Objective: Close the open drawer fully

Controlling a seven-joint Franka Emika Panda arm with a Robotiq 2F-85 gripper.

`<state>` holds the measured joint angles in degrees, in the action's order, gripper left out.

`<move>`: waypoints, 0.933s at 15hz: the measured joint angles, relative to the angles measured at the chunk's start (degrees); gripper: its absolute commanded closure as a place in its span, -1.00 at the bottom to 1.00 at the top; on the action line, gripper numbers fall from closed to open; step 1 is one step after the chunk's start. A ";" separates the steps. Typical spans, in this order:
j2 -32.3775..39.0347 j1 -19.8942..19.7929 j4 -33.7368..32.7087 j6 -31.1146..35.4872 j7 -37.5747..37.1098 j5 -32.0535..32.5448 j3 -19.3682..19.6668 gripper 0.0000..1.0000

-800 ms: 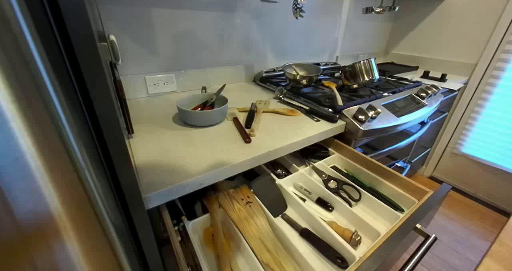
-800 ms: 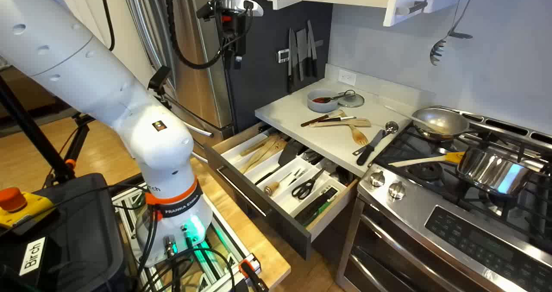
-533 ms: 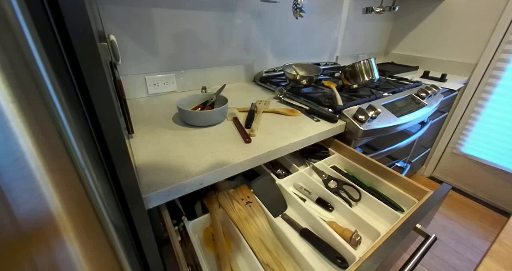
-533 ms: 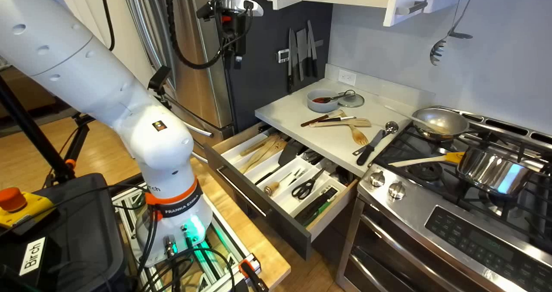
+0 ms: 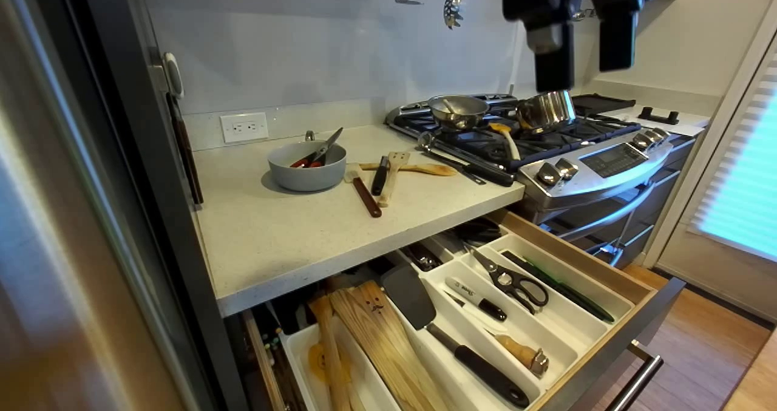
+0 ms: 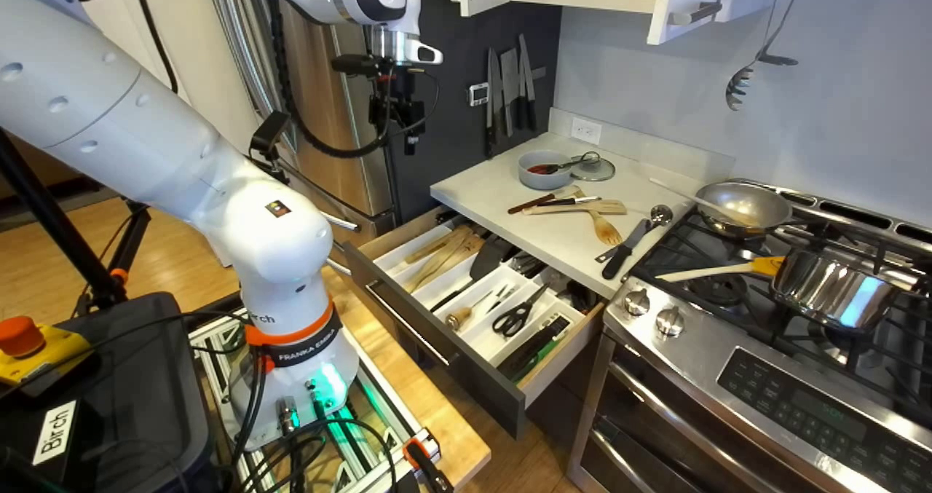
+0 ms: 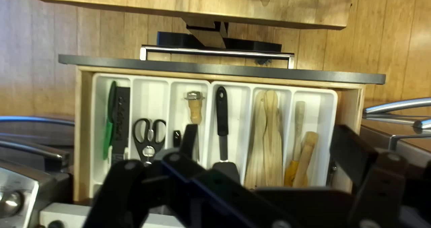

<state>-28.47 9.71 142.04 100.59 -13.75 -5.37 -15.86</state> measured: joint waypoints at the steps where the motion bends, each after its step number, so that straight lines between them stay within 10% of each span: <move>1: -1.40 0.98 3.62 3.28 2.97 -1.16 0.89 -1.00; 6: -7.14 2.90 19.34 13.22 10.35 -9.51 7.20 -1.00; 14: -2.34 -0.93 16.25 14.40 7.44 -2.50 6.69 -1.00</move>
<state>-30.81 8.78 158.29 115.00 -6.31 -7.87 -9.17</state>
